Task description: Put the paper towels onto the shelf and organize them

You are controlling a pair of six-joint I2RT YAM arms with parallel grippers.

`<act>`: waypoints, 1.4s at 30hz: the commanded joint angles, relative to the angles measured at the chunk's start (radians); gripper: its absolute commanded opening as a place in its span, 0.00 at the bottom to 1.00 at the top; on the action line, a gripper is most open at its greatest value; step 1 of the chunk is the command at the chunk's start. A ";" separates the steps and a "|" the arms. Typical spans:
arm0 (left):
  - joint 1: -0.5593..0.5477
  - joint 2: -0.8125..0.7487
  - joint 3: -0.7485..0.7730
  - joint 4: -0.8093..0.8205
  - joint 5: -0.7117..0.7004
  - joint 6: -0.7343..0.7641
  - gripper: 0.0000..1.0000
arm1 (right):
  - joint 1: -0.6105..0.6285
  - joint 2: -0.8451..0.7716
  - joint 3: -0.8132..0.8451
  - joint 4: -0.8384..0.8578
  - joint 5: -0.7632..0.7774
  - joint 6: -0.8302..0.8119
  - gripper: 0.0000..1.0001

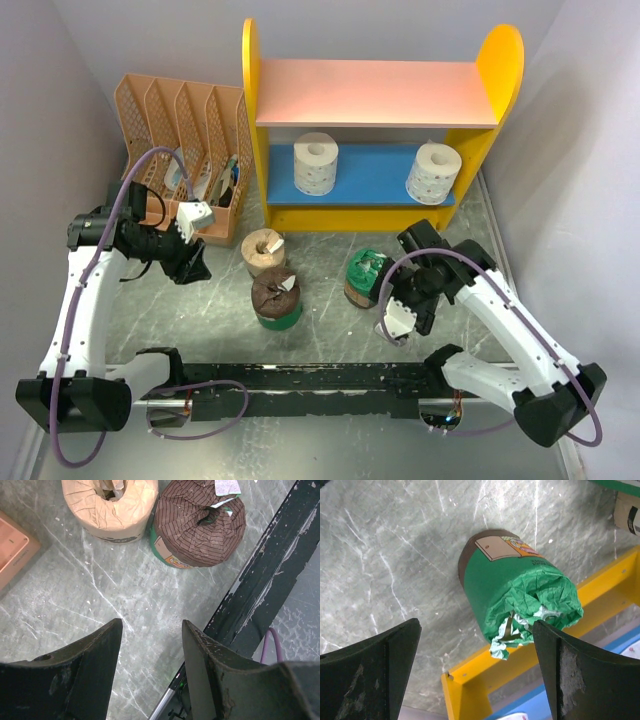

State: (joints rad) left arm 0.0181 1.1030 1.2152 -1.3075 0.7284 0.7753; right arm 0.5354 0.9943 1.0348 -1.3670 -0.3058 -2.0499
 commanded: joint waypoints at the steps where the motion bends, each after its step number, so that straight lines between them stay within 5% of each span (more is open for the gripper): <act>1: 0.005 -0.017 -0.017 0.018 0.016 0.028 0.62 | 0.005 0.058 0.038 -0.012 -0.044 -0.641 0.95; 15: 0.005 -0.025 -0.039 0.030 0.012 0.043 0.62 | -0.037 0.262 0.137 -0.013 0.051 -0.592 0.91; 22: 0.005 -0.025 -0.047 0.028 0.006 0.056 0.62 | -0.161 0.349 0.173 -0.012 0.056 -0.625 0.89; 42: 0.005 -0.022 -0.055 0.040 -0.001 0.045 0.62 | -0.099 0.324 0.078 0.088 0.000 -0.641 0.87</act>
State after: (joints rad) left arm 0.0181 1.0836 1.1496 -1.2831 0.7193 0.8043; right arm 0.4267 1.3243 1.1416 -1.3102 -0.2916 -2.0502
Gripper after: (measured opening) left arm 0.618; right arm 0.884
